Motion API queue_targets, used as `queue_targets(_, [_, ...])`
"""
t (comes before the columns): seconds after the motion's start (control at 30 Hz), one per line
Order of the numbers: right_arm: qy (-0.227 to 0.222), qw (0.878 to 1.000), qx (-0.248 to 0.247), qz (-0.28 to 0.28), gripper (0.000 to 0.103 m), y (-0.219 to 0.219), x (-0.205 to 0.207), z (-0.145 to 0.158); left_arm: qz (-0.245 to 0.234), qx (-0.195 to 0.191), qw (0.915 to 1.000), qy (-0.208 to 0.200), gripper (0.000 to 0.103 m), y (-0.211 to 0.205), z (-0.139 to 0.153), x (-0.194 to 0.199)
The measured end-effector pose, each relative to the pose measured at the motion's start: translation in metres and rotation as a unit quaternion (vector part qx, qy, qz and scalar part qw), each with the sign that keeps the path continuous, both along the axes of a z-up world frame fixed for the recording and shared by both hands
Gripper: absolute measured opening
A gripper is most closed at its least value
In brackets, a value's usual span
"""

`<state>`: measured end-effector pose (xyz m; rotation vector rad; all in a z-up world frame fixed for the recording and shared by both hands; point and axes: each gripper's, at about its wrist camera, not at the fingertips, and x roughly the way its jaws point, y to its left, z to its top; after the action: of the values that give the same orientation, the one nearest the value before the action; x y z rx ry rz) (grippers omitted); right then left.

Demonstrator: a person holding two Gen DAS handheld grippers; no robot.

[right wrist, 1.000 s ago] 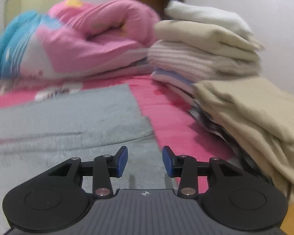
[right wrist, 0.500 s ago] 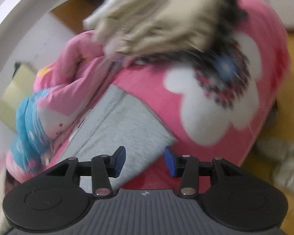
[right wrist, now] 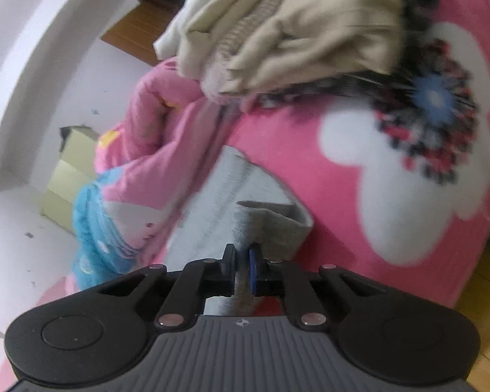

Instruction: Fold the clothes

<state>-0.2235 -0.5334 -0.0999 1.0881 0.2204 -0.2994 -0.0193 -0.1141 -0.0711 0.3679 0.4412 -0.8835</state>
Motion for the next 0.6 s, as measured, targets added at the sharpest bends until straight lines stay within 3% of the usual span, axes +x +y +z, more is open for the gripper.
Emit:
queue_targets(0.1, [-0.019,1.0,0.005,0.017,0.007,-0.006,0.019,0.006,-0.036,0.057,0.9977,-0.01,0.078,-0.024,-0.002,-0.005])
queue_targets(0.23, [-0.02,0.999,0.016,0.02,0.007,-0.015,0.048,0.005,-0.048,0.096,0.9939,0.023,0.077,-0.041,-0.004,0.003])
queue_targets(0.33, [-0.007,0.999,0.032,0.007,0.007,-0.024,0.065,-0.007,-0.034,0.106,0.9927,0.046,0.073,-0.045,-0.007,0.013])
queue_targets(0.53, [0.006,0.998,0.065,0.003,0.007,-0.034,0.077,-0.028,0.002,0.119,0.9896,0.08,0.054,-0.047,-0.01,0.028])
queue_targets(0.6, [0.0,0.997,0.072,0.008,0.008,-0.036,0.076,-0.031,0.012,0.12,0.989,0.086,0.054,-0.047,-0.01,0.033])
